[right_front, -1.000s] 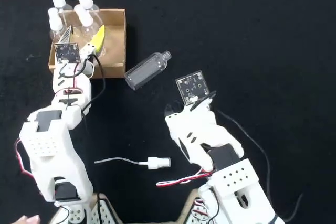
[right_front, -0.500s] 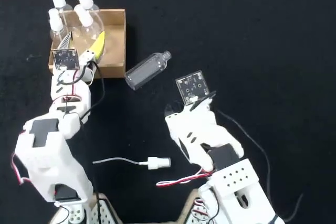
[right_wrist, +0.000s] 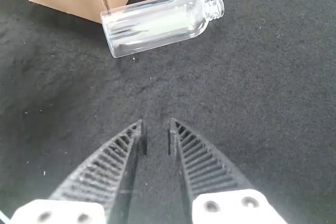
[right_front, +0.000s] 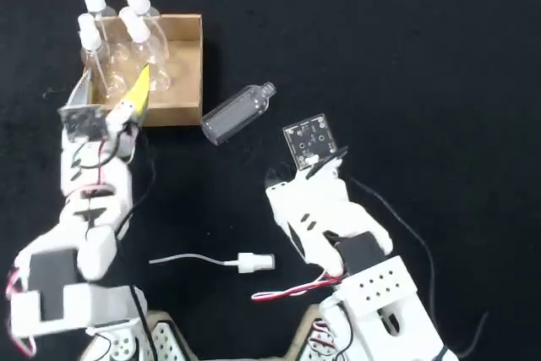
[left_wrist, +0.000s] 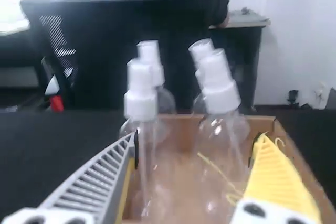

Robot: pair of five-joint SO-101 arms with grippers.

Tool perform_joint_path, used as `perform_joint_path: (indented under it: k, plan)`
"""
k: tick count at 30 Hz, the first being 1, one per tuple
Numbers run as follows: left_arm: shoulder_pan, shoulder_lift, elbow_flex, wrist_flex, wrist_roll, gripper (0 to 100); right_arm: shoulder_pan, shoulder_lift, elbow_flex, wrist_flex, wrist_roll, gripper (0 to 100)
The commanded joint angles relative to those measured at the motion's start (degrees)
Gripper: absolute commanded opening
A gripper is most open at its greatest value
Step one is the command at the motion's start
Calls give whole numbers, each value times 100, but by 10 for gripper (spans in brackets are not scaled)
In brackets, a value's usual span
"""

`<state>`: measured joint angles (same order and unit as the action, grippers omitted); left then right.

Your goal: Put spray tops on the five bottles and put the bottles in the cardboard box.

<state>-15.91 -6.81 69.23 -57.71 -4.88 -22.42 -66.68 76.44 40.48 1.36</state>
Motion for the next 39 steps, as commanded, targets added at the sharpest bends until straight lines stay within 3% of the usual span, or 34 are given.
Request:
perform_joint_path:
  k: [1, 9, 15, 24, 26, 32, 39]
  plan:
    - [-611, -1090, 602, 1196, 334, 332, -62, -66, -31, -97, 9, 78]
    - [-2167, -3174, 998, 4044, 325, 332, -62, -75, 48, -132, 9, 78]
    - [-2220, -4211, 901, 5978, 308, 332, -62, -75, 66, -141, 9, 78]
    - [-2193, -4527, -505, 9732, -413, 332, -62, -75, 75, -105, 9, 78]
    - [-2202, -4563, -655, 10092, -527, 332, -44, -75, 75, -105, 9, 78]
    - [-2088, -4510, -611, 10198, -897, 332, -35, -75, 75, -105, 0, 78]
    - [-963, -4501, -708, 11024, -967, 334, -35, -66, 84, -141, -9, 78]
